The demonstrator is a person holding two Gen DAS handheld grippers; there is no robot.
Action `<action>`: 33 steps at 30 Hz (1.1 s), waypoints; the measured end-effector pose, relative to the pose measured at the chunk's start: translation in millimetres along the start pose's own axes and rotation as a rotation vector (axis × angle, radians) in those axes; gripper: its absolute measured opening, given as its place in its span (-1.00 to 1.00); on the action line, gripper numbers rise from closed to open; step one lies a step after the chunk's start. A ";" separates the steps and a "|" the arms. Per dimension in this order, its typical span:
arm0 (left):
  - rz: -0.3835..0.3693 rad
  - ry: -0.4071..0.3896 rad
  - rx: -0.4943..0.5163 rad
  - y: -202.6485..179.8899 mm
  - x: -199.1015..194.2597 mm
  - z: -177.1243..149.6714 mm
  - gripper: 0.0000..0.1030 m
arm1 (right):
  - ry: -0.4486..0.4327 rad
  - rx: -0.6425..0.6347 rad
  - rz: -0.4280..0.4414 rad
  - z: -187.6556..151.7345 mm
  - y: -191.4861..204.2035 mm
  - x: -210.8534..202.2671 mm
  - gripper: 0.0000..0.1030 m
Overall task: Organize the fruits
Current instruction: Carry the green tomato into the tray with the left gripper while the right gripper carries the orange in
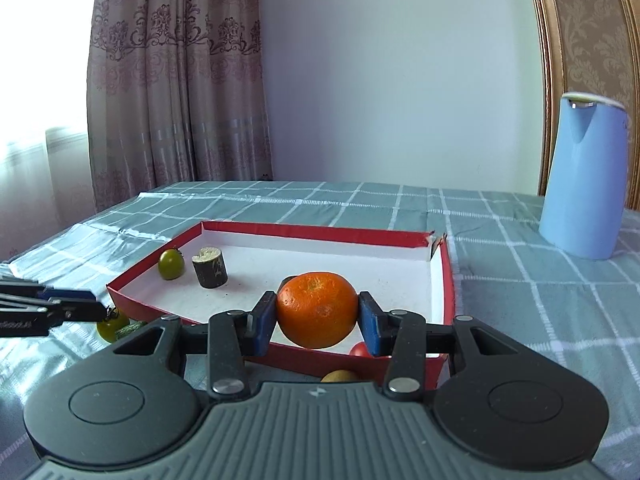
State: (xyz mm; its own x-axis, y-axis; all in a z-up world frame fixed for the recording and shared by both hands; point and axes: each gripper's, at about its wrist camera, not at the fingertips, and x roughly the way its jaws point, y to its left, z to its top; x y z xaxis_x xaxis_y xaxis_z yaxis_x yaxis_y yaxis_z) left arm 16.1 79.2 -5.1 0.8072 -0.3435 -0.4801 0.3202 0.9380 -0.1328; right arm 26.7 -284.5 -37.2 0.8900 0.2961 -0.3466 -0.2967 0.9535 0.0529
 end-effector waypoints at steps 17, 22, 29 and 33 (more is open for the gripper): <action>0.015 0.068 -0.012 -0.5 4.7 -8.0 -0.20 | -0.003 0.014 0.018 -2.4 -1.3 -2.3 -0.17; 0.051 0.091 0.015 -9.4 22.7 -2.8 -0.29 | -0.002 0.013 0.008 -3.0 -1.1 -1.8 -0.17; 0.085 0.041 0.035 -13.2 13.5 -4.0 -0.40 | -0.012 -0.003 -0.016 1.8 -1.6 -2.4 -0.17; 0.075 -0.030 0.031 -17.4 -0.7 7.4 -0.40 | -0.019 -0.026 -0.049 10.8 -4.0 3.8 -0.17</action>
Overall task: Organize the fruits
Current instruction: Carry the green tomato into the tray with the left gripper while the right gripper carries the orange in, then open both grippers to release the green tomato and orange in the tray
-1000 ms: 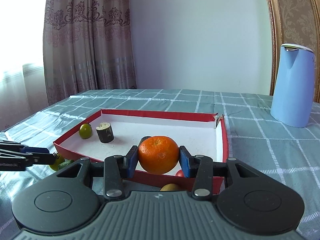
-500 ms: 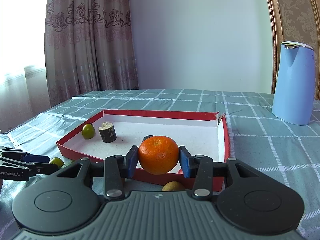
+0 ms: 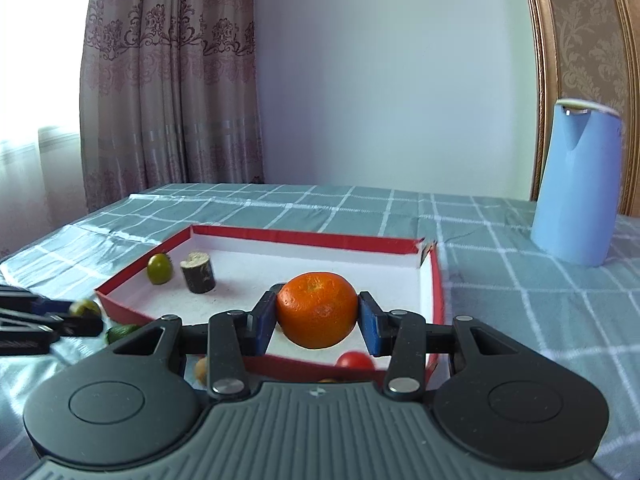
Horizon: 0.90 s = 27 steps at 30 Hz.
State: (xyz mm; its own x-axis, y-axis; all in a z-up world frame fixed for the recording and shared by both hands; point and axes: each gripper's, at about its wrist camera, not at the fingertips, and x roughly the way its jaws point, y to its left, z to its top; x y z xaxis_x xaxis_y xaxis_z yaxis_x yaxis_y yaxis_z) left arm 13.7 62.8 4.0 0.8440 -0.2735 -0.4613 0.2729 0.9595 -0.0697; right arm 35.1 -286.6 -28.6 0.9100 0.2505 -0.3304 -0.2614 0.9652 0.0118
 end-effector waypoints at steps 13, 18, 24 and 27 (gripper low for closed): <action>0.103 0.073 -0.020 -5.5 74.2 33.9 -0.40 | 0.159 0.094 -0.104 12.1 -35.1 70.0 -0.17; 0.132 0.094 -0.014 -4.0 84.2 31.4 -0.40 | 0.202 0.128 -0.103 7.5 -39.9 80.3 -0.17; 0.147 0.102 -0.005 -6.1 86.6 28.3 -0.34 | 0.222 0.165 -0.102 6.2 -44.5 85.8 -0.15; 0.135 0.097 0.009 -9.9 86.1 28.0 -0.05 | 0.223 0.165 -0.099 7.0 -44.2 86.1 -0.14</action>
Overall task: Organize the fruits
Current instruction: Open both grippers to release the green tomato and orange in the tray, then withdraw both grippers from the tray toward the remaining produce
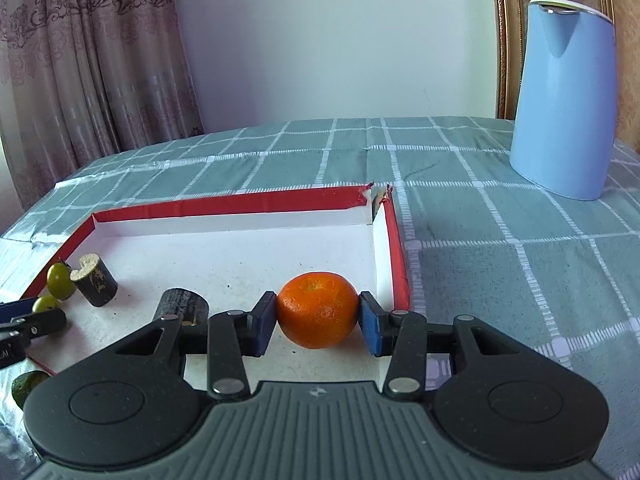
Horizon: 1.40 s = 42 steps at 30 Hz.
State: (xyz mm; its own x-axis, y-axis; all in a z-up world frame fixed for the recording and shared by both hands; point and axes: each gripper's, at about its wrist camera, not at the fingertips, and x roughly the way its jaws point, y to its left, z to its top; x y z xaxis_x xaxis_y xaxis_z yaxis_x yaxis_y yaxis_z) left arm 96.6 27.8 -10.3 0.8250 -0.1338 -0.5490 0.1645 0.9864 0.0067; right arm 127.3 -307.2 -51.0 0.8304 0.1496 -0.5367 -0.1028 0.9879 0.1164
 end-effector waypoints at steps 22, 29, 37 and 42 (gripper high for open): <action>-0.018 -0.085 0.018 -7.0 -29.6 -13.9 0.64 | -0.175 0.160 0.043 -3.5 -27.7 -46.9 0.32; 0.010 -0.131 -0.003 -4.5 -48.6 -23.1 0.88 | -0.202 0.214 0.103 -21.1 -41.4 -70.2 0.32; -0.034 -0.117 -0.085 13.4 -62.2 -34.1 0.94 | -0.239 0.164 0.130 -45.6 -44.8 -98.1 0.32; -0.056 -0.095 -0.149 24.9 -59.9 -34.6 0.95 | -0.218 0.092 0.141 -58.0 -37.7 -105.3 0.32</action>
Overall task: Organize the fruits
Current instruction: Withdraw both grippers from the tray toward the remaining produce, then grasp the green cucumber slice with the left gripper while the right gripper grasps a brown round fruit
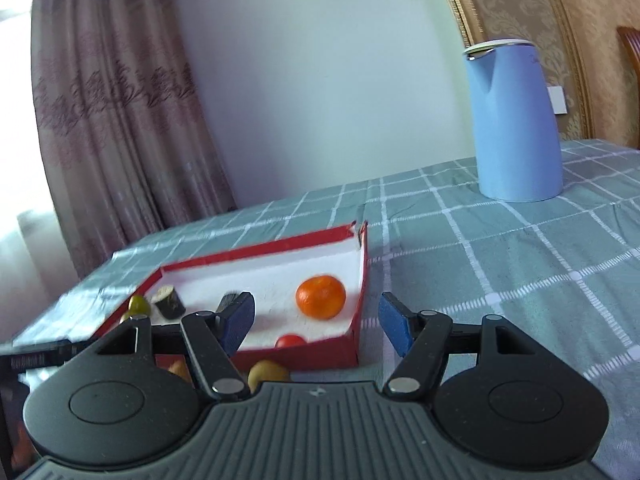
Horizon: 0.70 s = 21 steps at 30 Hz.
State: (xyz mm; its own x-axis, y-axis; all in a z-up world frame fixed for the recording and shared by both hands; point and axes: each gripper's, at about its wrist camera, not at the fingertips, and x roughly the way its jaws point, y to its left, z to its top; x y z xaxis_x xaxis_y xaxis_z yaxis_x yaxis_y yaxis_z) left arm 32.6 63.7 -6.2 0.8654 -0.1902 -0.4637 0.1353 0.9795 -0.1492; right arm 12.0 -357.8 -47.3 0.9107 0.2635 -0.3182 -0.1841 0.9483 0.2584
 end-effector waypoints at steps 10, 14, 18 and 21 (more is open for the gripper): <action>0.004 -0.004 0.019 -4.3 -1.9 -1.8 1.00 | 0.118 -0.233 0.003 -22.5 50.6 13.6 0.32; 0.003 -0.001 0.024 -5.8 -1.4 -2.3 1.00 | 0.164 -0.239 -0.012 -23.6 63.0 27.8 0.24; -0.007 0.009 0.022 -5.2 -0.1 -2.7 1.00 | 0.210 -0.217 -0.024 -25.3 63.9 38.8 0.12; -0.009 0.009 0.027 -6.4 -0.1 -2.7 1.00 | 0.230 -0.191 -0.040 -24.7 60.7 44.5 0.05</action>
State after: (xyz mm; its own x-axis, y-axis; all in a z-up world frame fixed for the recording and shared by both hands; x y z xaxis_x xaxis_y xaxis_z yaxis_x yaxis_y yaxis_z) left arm 30.3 57.3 -7.6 0.8595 -0.1994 -0.4706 0.1559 0.9792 -0.1301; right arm 32.2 -284.1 -68.3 0.8148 0.2377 -0.5288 -0.2360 0.9691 0.0720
